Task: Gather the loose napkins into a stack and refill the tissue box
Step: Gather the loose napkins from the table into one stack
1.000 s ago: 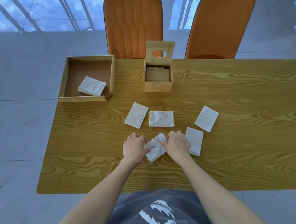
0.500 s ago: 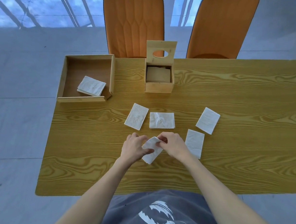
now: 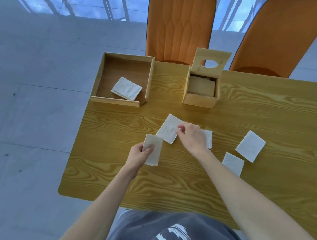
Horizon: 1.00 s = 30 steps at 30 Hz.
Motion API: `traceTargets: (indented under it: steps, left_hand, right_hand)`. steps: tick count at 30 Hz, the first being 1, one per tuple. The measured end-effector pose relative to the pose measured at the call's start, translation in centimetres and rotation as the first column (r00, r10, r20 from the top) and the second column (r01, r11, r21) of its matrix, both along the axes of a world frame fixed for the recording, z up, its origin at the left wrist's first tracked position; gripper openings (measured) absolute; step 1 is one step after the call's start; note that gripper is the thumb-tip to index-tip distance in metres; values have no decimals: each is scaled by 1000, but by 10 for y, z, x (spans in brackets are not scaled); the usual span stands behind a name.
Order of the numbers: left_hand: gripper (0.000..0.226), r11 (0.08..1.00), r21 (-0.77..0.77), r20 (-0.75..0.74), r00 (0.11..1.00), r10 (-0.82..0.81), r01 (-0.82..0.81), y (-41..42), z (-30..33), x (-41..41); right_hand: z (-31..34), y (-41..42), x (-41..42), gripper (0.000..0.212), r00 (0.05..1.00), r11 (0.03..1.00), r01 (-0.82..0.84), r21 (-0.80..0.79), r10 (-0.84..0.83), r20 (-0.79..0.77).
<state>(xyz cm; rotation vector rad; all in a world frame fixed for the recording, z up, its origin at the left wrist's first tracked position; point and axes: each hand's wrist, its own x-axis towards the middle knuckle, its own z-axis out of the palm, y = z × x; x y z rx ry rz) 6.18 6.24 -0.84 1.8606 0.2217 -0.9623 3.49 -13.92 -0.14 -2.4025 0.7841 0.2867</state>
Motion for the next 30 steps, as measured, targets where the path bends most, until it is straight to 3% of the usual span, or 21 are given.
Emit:
traceTargets:
  steps: [3, 11, 19, 26, 30]
  left_hand:
    - [30, 999, 21, -40, 998, 48, -47, 10, -5, 11]
    - [21, 996, 0, -43, 995, 93, -93, 13, -15, 29]
    - [31, 990, -25, -92, 986, 136, -139, 16, -22, 38]
    - [29, 966, -125, -184, 962, 200, -225, 21, -21, 41]
    - [29, 951, -162, -232, 947, 223, -263, 19, -19, 43]
  right_hand:
    - [-1, -1, 21, 32, 997, 997, -28, -76, 22, -71]
    - [-8, 0, 47, 42, 986, 969, -81, -232, 45, -160]
    - [-10, 5, 54, 16, 987, 957, -79, -278, 35, -160]
    - [0, 4, 42, 24, 1000, 999, -28, -31, 28, -10]
    - [28, 0, 37, 19, 986, 975, -159, 154, 151, 63]
